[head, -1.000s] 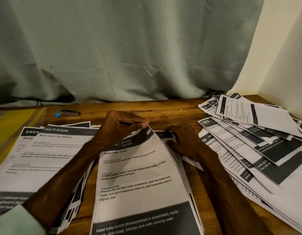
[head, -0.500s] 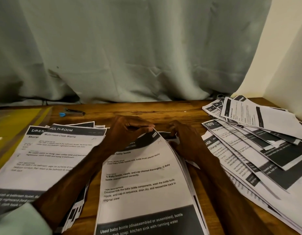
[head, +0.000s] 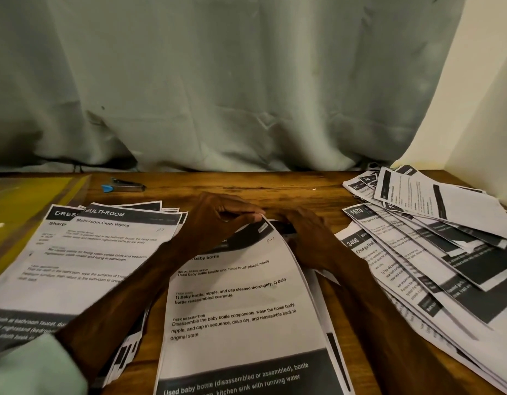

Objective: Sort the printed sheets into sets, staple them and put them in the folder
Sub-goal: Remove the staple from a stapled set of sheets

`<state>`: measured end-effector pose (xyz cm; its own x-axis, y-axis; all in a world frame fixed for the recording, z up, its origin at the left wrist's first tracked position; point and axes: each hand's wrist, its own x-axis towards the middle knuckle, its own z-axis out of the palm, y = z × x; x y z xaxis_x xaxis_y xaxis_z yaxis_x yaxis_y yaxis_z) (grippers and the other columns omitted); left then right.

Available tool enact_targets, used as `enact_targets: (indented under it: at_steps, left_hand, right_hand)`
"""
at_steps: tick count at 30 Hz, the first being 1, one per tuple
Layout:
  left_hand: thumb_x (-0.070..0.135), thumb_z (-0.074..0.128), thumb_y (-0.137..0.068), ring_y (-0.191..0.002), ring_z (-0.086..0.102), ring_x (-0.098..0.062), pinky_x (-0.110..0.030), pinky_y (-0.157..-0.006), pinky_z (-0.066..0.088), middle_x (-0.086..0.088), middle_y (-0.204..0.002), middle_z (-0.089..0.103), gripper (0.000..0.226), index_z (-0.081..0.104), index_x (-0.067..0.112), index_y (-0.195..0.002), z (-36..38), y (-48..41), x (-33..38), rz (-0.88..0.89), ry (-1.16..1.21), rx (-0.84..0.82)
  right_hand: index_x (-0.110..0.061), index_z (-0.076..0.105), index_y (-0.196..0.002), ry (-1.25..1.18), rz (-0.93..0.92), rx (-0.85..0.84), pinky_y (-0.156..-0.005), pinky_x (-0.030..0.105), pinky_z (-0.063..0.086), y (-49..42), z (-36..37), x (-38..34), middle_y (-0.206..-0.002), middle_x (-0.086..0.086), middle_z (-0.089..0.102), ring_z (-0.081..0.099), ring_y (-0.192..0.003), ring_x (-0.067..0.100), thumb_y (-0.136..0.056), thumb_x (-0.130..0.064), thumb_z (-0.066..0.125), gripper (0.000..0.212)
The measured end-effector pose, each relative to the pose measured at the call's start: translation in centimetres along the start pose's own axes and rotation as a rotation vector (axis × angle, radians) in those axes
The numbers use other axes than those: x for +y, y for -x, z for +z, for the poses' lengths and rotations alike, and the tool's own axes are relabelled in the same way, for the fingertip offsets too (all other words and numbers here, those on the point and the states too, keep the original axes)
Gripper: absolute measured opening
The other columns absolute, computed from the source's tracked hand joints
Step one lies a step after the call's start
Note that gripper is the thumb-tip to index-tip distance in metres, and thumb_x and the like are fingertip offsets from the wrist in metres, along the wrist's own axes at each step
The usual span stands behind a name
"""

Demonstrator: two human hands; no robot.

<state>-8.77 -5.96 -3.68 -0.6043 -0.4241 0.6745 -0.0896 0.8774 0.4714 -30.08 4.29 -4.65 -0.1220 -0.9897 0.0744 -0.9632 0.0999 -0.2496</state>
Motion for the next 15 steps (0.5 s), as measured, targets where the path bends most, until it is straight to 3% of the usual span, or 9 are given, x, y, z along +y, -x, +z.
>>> enact_targets:
  at_steps: [2, 9, 12, 15]
  left_hand:
    - [0.035, 0.07, -0.093, -0.089, 0.07, 0.005, -0.016, -0.069, 0.058, 0.016, -0.1, 0.074, 0.018, 0.073, 0.031, -0.11, -0.08, 0.09, -0.14, 0.005, -0.015, 0.0]
    - [0.036, 0.07, -0.092, -0.09, 0.065, 0.017, -0.006, -0.07, 0.051, 0.017, -0.102, 0.072, 0.022, 0.077, 0.023, -0.107, 0.04, 0.15, -0.06, 0.018, -0.03, 0.022]
    - [0.034, 0.071, -0.091, -0.092, 0.065, 0.017, -0.008, -0.071, 0.053, 0.016, -0.103, 0.072, 0.02, 0.076, 0.024, -0.109, 0.17, 0.24, -0.12, 0.031, -0.043, 0.026]
    - [0.035, 0.071, -0.092, -0.091, 0.063, 0.019, -0.006, -0.071, 0.052, 0.018, -0.103, 0.071, 0.02, 0.072, 0.028, -0.111, 0.24, 0.2, -0.17, 0.038, -0.051, 0.038]
  right_hand:
    - [-0.028, 0.031, -0.152, 0.02, -0.001, 0.006, -0.121, 0.049, 0.013, -0.05, -0.04, -0.25, -0.161, 0.002, 0.028, 0.018, -0.15, 0.024, -0.091, -0.033, 0.072, 0.074]
    - [-0.03, 0.039, -0.15, 0.1, -0.009, 0.107, -0.119, 0.047, 0.015, 0.29, -0.34, -0.76, -0.155, 0.001, 0.033, 0.02, -0.148, 0.023, -0.09, -0.037, 0.071, 0.068]
    - [-0.031, 0.048, -0.144, 0.059, -0.009, 0.182, -0.118, 0.046, 0.02, 0.46, -0.18, -0.58, -0.15, 0.0, 0.039, 0.029, -0.144, 0.023, -0.087, -0.035, 0.075, 0.063]
    - [-0.031, 0.064, -0.127, -0.022, -0.036, 0.294, -0.109, 0.043, 0.033, 0.42, -0.08, -0.28, -0.131, -0.002, 0.055, 0.045, -0.128, 0.021, -0.083, -0.029, 0.08, 0.046]
